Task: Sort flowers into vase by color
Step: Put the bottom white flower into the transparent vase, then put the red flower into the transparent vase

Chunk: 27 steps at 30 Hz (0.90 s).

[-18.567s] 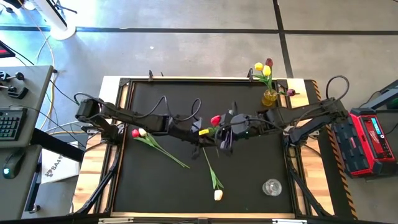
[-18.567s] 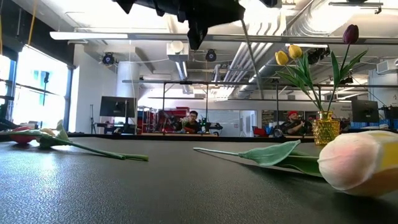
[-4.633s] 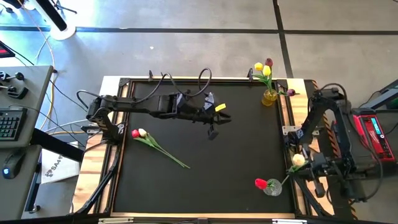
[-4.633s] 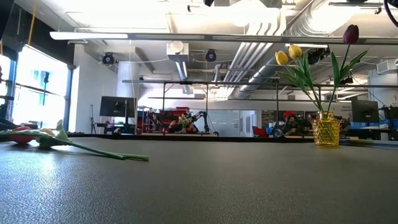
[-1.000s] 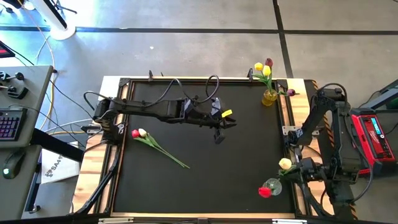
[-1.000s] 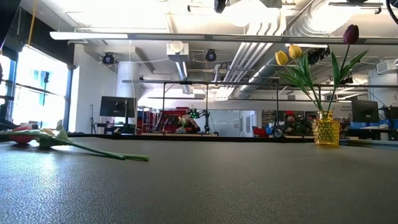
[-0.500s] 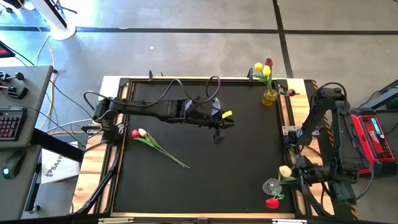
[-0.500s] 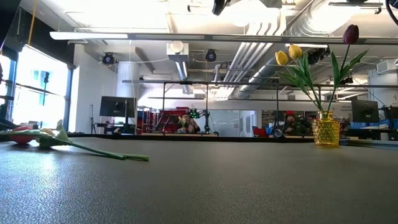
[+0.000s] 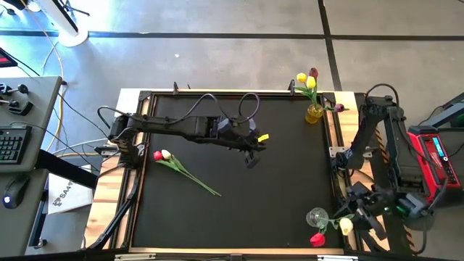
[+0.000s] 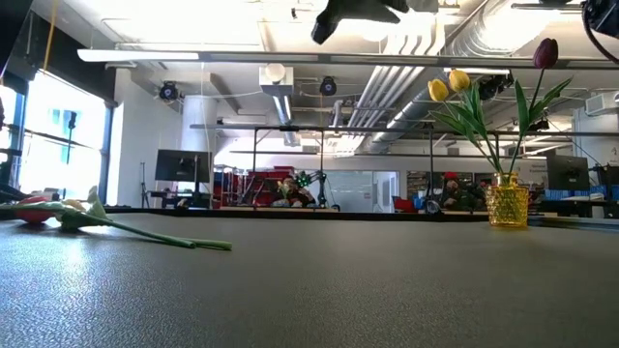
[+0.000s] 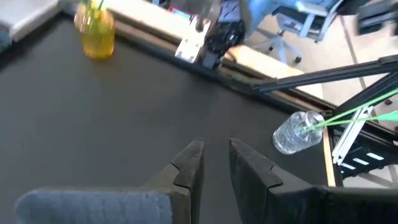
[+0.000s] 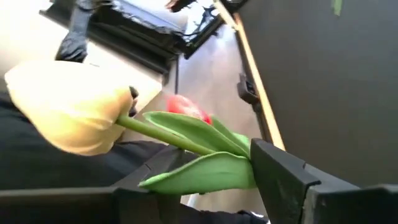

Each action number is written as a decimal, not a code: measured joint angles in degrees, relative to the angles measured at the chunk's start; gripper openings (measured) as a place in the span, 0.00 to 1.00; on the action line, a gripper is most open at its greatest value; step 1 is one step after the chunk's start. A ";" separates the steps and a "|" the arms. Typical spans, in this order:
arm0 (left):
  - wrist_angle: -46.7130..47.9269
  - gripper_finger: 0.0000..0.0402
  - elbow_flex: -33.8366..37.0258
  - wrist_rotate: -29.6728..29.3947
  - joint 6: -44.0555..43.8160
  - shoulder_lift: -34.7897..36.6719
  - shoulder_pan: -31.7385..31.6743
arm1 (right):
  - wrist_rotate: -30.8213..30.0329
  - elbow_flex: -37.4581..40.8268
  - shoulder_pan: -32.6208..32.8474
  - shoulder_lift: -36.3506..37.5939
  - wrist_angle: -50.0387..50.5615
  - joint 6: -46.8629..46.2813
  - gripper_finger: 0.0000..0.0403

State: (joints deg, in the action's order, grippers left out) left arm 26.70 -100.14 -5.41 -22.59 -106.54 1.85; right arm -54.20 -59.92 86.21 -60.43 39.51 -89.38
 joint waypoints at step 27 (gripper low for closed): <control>20.94 0.15 0.00 0.31 -13.50 0.00 0.06 | 12.20 0.00 -3.15 3.31 -7.79 13.79 0.48</control>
State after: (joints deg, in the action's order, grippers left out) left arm 47.64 -100.14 -5.10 -36.10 -106.54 1.91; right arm -42.00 -59.92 83.06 -57.12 31.73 -75.59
